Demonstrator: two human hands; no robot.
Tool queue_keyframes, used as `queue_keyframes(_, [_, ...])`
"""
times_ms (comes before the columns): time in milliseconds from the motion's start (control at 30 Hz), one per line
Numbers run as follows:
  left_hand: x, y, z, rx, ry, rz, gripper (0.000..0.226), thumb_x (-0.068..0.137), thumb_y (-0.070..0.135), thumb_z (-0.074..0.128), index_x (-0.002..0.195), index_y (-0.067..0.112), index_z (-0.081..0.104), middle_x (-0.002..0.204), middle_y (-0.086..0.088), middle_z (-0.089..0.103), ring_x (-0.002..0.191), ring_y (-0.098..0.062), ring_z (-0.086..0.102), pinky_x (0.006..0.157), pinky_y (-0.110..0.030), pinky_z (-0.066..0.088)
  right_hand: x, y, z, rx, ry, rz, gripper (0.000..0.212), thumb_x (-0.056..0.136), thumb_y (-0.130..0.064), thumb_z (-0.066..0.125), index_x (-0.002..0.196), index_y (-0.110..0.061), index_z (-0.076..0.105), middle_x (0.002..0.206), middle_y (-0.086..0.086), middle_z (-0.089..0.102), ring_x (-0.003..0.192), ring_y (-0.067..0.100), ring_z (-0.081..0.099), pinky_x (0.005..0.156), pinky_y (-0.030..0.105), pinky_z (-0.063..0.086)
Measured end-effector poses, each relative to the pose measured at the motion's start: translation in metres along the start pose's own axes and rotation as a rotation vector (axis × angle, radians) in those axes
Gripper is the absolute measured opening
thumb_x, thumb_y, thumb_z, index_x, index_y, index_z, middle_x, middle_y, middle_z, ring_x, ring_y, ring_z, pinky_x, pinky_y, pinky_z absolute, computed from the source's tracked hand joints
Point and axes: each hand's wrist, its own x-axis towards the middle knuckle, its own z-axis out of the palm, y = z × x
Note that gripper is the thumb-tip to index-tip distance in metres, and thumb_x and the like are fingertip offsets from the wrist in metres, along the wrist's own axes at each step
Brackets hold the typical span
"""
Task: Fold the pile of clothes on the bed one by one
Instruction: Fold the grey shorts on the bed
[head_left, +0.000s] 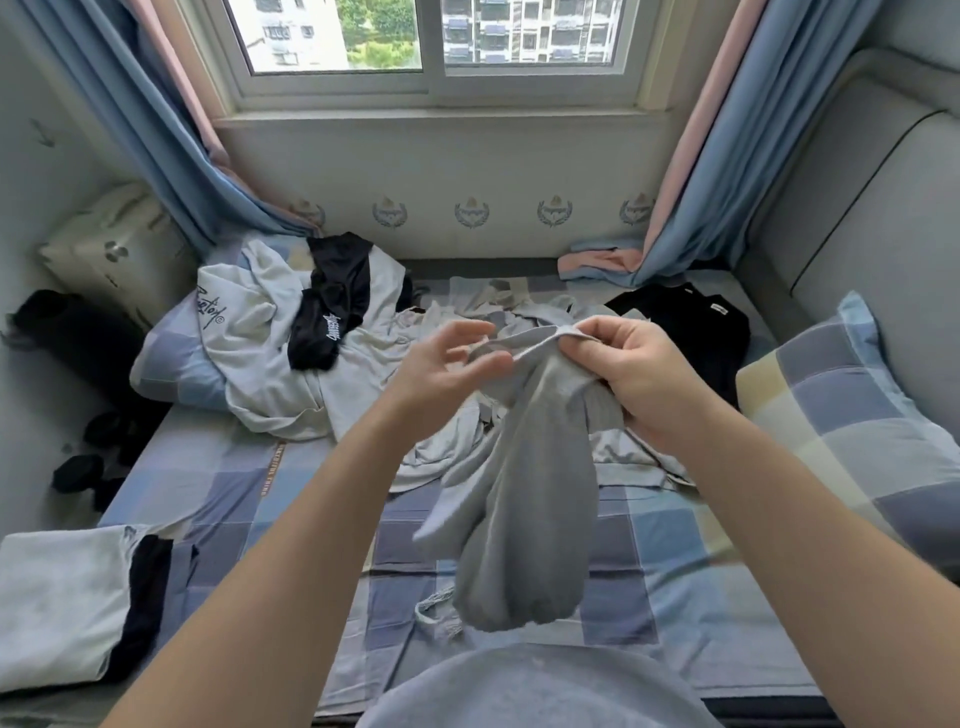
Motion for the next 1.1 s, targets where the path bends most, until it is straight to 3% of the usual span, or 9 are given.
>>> queue_keyframes(67, [-0.006, 0.004, 0.015, 0.053, -0.183, 0.006, 0.051, 0.064, 0.067, 0.079, 0.111, 0.06, 0.061, 0.126, 0.026, 0.062, 0.123, 0.003, 0.055, 0.099, -0.027, 0.048, 0.001, -0.006, -0.003, 0.071, -0.012, 0.014, 0.014, 0.099, -0.009, 0.06, 0.092, -0.004, 0.071, 0.077, 0.008, 0.069, 0.068, 0.015, 0.065, 0.061, 0.026, 0.057])
queue_keyframes(167, [-0.008, -0.002, 0.048, -0.116, -0.424, -0.029, 0.045, 0.077, 0.036, 0.081, 0.119, 0.027, 0.069, 0.121, -0.002, 0.071, 0.113, -0.015, 0.065, 0.099, -0.04, 0.052, 0.001, -0.012, -0.011, 0.195, -0.012, 0.048, 0.014, 0.099, -0.01, 0.059, 0.097, -0.003, 0.071, 0.081, 0.01, 0.071, 0.07, 0.017, 0.068, 0.061, 0.027, 0.058])
queue_keyframes(233, [-0.007, -0.003, 0.066, -0.119, -0.396, -0.021, 0.037, 0.081, 0.027, 0.076, 0.11, 0.005, 0.069, 0.105, -0.017, 0.071, 0.096, -0.022, 0.061, 0.087, -0.052, 0.05, 0.002, -0.014, -0.021, 0.244, 0.011, 0.076, 0.015, 0.098, -0.012, 0.059, 0.094, -0.005, 0.071, 0.079, 0.01, 0.072, 0.069, 0.017, 0.069, 0.061, 0.028, 0.058])
queue_keyframes(367, [-0.002, 0.005, 0.076, -0.102, -0.307, 0.014, 0.057, 0.079, 0.035, 0.07, 0.098, -0.015, 0.052, 0.085, -0.009, 0.05, 0.082, -0.021, 0.044, 0.073, -0.041, 0.033, 0.002, -0.02, -0.05, 0.197, 0.159, 0.091, 0.015, 0.098, -0.016, 0.061, 0.095, -0.004, 0.069, 0.076, 0.008, 0.071, 0.068, 0.018, 0.069, 0.061, 0.028, 0.059])
queue_keyframes(567, [0.002, 0.03, 0.065, -0.071, -0.231, 0.043, 0.042, 0.093, 0.041, 0.062, 0.073, 0.007, 0.051, 0.069, -0.001, 0.041, 0.064, -0.017, 0.037, 0.055, -0.03, 0.028, 0.006, -0.009, -0.085, 0.297, 0.245, 0.301, 0.019, 0.098, -0.025, 0.063, 0.101, -0.006, 0.063, 0.088, 0.012, 0.065, 0.079, 0.024, 0.065, 0.086, 0.041, 0.053])
queue_keyframes(667, [0.005, 0.036, 0.063, -0.119, -0.107, -0.004, 0.035, 0.1, 0.033, 0.061, 0.068, 0.021, 0.053, 0.063, 0.008, 0.047, 0.057, -0.007, 0.042, 0.052, -0.021, 0.035, 0.008, 0.001, -0.082, 0.509, 0.374, 0.22, 0.006, 0.1, -0.01, 0.058, 0.106, -0.008, 0.057, 0.094, 0.012, 0.067, 0.078, 0.019, 0.07, 0.077, 0.034, 0.06])
queue_keyframes(800, [-0.001, 0.042, 0.056, -0.252, 0.006, -0.185, 0.042, 0.102, 0.032, 0.059, 0.097, -0.01, 0.059, 0.087, -0.011, 0.056, 0.079, -0.025, 0.051, 0.073, -0.041, 0.043, -0.013, 0.03, -0.056, 0.145, 0.464, 0.065, 0.04, 0.089, -0.03, 0.073, 0.122, -0.028, 0.051, 0.135, 0.0, 0.055, 0.114, 0.012, 0.06, 0.095, 0.037, 0.051])
queue_keyframes(967, [-0.004, 0.055, 0.05, -0.457, 0.083, -0.173, 0.029, 0.104, 0.028, 0.056, 0.086, 0.006, 0.059, 0.076, -0.01, 0.058, 0.071, -0.023, 0.059, 0.062, -0.033, 0.052, -0.036, 0.076, 0.0, -0.051, 0.107, 0.204, 0.097, 0.063, -0.064, 0.081, 0.144, -0.031, 0.041, 0.144, -0.014, 0.049, 0.127, 0.01, 0.053, 0.096, 0.033, 0.05])
queue_keyframes(1100, [0.0, 0.065, 0.038, -0.565, 0.08, -0.169, 0.023, 0.102, 0.031, 0.058, 0.087, 0.014, 0.062, 0.077, -0.005, 0.06, 0.071, -0.021, 0.06, 0.066, -0.036, 0.051, -0.033, 0.103, 0.022, -0.224, -0.018, 0.282, 0.02, 0.081, -0.038, 0.081, 0.096, -0.029, 0.07, 0.085, -0.019, 0.076, 0.082, 0.0, 0.07, 0.061, 0.009, 0.049])
